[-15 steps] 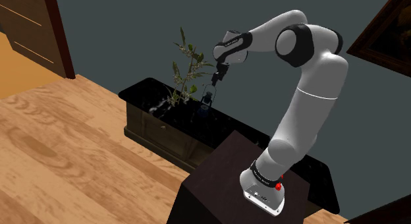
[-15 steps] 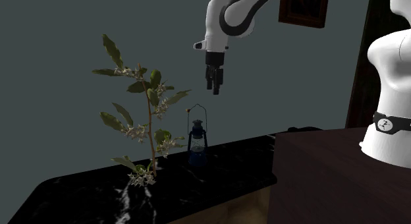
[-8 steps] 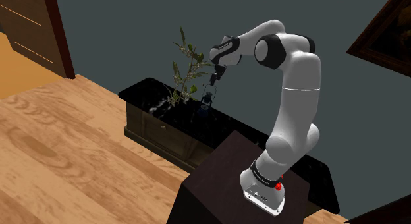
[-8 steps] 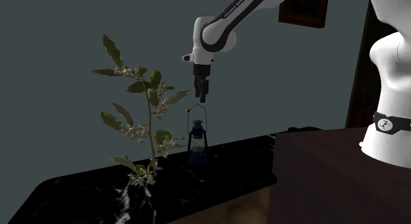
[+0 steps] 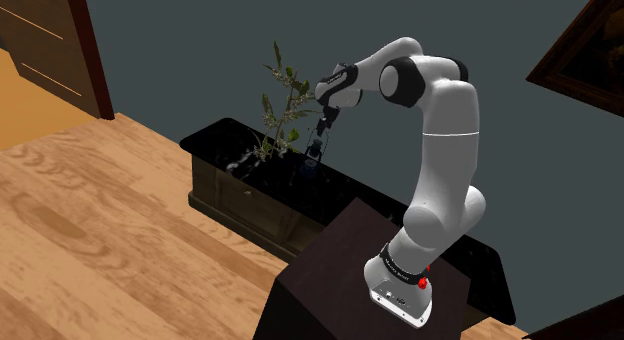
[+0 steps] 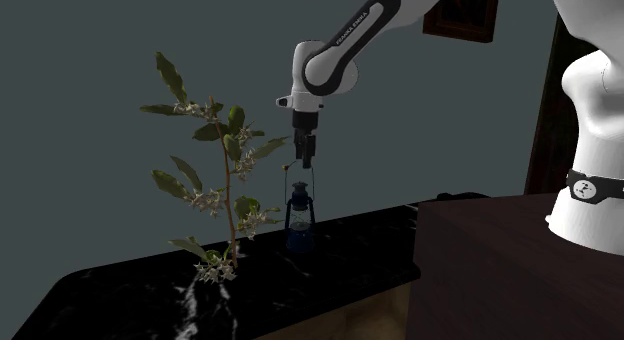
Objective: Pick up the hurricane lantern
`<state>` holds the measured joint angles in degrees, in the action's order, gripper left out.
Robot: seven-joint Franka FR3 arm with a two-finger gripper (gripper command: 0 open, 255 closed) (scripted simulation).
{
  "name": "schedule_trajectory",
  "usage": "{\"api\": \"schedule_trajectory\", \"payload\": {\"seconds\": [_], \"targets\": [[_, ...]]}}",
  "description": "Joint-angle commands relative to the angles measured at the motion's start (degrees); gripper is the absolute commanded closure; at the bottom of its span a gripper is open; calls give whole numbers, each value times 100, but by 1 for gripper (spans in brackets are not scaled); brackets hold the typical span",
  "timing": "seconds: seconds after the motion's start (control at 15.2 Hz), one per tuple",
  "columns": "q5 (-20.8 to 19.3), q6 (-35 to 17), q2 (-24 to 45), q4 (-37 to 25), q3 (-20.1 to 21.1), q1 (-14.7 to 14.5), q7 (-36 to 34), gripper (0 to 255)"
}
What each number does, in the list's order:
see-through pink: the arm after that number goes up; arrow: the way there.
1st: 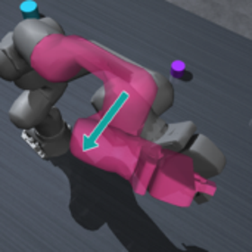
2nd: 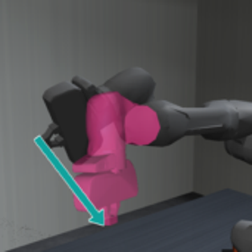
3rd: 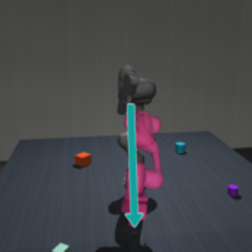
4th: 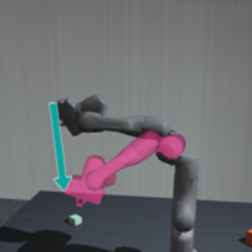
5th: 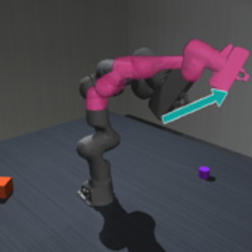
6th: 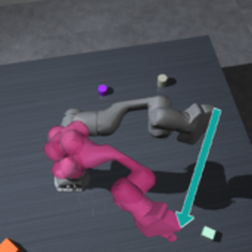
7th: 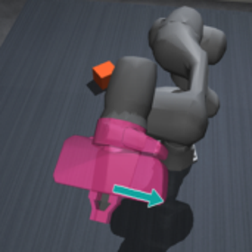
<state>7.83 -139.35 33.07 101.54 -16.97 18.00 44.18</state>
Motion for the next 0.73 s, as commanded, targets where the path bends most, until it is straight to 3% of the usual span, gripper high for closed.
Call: {"api": "schedule_trajectory", "payload": {"seconds": [0.0,0.07,0.66], "targets": [[10,-28,27,-1,7,10,9,0],[10,-23,25,-4,6,13,12,255],[10,-28,27,-1,7,10,9,255]]}}
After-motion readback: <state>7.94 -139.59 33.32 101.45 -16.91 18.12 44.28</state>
